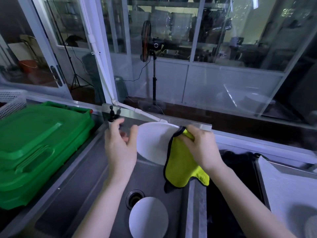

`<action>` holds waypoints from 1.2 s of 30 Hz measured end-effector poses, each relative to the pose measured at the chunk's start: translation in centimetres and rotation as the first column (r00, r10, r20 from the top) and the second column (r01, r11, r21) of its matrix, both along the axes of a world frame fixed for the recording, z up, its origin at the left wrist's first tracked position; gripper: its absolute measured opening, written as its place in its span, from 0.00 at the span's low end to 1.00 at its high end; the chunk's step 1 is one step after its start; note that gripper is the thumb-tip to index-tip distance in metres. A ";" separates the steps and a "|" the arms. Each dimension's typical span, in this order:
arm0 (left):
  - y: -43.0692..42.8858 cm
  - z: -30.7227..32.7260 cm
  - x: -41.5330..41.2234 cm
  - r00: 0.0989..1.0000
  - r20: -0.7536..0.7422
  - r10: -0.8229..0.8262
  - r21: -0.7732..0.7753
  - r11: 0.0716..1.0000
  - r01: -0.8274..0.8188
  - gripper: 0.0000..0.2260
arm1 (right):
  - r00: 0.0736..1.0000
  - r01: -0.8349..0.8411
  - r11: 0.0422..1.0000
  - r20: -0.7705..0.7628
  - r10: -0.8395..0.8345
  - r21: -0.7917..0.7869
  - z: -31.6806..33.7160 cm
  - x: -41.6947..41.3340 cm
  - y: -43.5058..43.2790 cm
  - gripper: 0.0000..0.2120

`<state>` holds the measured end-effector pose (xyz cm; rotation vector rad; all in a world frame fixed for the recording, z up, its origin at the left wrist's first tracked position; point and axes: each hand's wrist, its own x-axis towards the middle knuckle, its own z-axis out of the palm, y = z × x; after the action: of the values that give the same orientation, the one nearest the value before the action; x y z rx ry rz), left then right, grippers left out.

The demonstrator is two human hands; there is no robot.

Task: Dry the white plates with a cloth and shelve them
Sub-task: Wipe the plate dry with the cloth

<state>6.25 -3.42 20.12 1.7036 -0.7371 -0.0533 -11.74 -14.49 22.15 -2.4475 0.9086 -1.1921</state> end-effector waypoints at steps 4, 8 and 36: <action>-1.0 0.0 -1.7 0.603 -0.749 -0.275 -0.115 0.950 0.292 0.20 | 0.997 0.010 0.990 -0.078 -0.021 -0.141 -1.5 0.7 2.6 0.15; -2.4 0.7 -1.1 0.324 -0.901 -0.290 -0.258 0.956 0.139 0.14 | 0.986 -0.059 0.960 -0.166 0.014 -0.273 -3.3 0.8 4.7 0.20; -0.4 -0.4 -0.4 0.639 -0.568 -0.519 -0.515 0.829 0.216 0.11 | 0.944 -0.140 0.987 -0.312 0.108 -0.081 -3.3 0.7 5.7 0.24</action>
<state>5.83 -3.85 19.77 0.9691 -0.4654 -0.7579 -11.00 -8.75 18.90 -2.7800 0.7701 -0.8481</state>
